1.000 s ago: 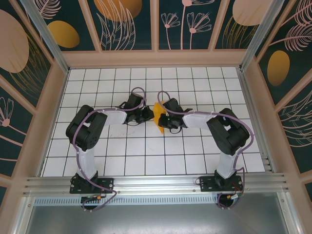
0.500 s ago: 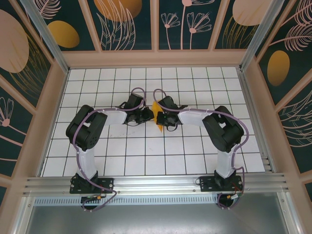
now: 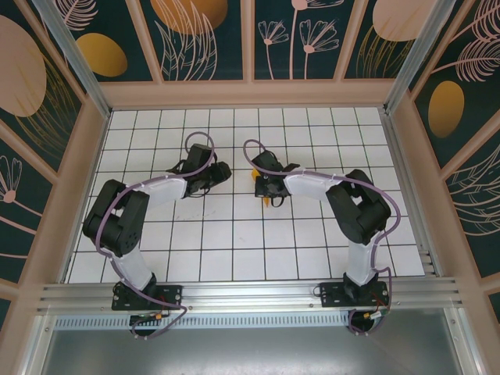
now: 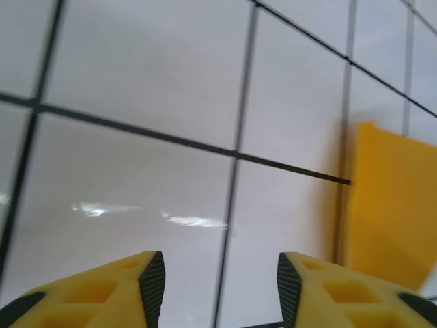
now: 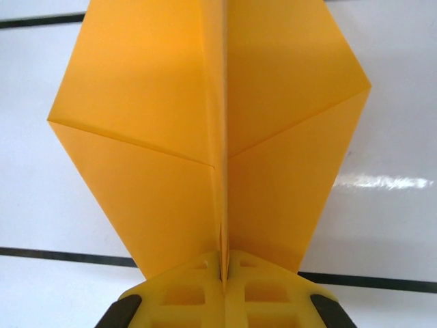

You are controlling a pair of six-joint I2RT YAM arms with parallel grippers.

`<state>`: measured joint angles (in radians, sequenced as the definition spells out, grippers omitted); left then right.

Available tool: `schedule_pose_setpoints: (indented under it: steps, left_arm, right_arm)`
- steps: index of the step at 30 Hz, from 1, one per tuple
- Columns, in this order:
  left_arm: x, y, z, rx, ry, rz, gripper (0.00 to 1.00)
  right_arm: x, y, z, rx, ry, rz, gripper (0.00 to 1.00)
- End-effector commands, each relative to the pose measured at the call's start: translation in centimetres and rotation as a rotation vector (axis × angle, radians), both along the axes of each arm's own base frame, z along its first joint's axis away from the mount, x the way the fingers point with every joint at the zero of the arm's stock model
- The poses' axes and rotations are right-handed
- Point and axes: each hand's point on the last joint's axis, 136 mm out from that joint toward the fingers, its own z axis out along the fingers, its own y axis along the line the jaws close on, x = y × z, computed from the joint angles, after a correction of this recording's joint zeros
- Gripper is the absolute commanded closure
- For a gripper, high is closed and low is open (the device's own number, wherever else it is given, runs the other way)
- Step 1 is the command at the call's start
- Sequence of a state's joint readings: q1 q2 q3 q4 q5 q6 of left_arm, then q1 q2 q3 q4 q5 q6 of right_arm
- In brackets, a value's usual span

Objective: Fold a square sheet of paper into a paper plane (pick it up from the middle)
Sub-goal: Move a paper plane to the center of the table.

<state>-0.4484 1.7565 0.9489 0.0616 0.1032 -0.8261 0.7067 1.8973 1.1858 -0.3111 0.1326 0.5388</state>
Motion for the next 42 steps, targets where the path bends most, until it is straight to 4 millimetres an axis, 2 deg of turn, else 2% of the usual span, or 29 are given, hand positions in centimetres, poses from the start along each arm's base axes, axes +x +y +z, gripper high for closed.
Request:
schedule_pose_setpoints:
  steps: [1, 10, 17, 27, 30, 37, 39, 42]
  left_arm:
    - [-0.9, 1.9, -1.6, 0.072, 0.037, 0.058, 0.46]
    - [-1.0, 1.9, -2.4, 0.076, 0.052, 0.06, 0.37]
    - [-1.0, 2.0, -2.2, 0.077, 0.05, 0.061, 0.33]
    - [-1.1, 2.3, -2.1, 0.092, 0.049, 0.068, 0.25]
    - [-1.2, 2.5, -2.1, 0.101, 0.048, 0.074, 0.21]
    - [-1.2, 3.0, -1.7, 0.117, 0.034, 0.086, 0.12]
    - [-1.1, 3.2, -1.4, 0.13, 0.023, 0.09, 0.09]
    - [-1.1, 3.9, -1.5, 0.17, 0.016, 0.101, 0.02]
  right_arm:
    - [1.2, -0.8, 0.5, -0.074, -0.037, 0.0, 0.98]
    - [1.6, -1.0, -0.9, -0.131, -0.027, -0.015, 0.93]
    - [1.6, -0.8, -1.3, -0.148, -0.026, -0.019, 0.88]
    - [1.6, -0.3, -2.0, -0.197, -0.03, -0.029, 0.89]
    - [1.3, -0.4, -2.8, -0.218, -0.016, -0.025, 0.93]
    - [-0.1, -0.4, -5.5, -0.208, 0.056, 0.001, 0.94]
    - [0.0, -0.2, -5.2, -0.199, 0.052, 0.004, 0.94]
    - [1.7, 0.5, -2.5, -0.169, -0.014, -0.001, 0.95]
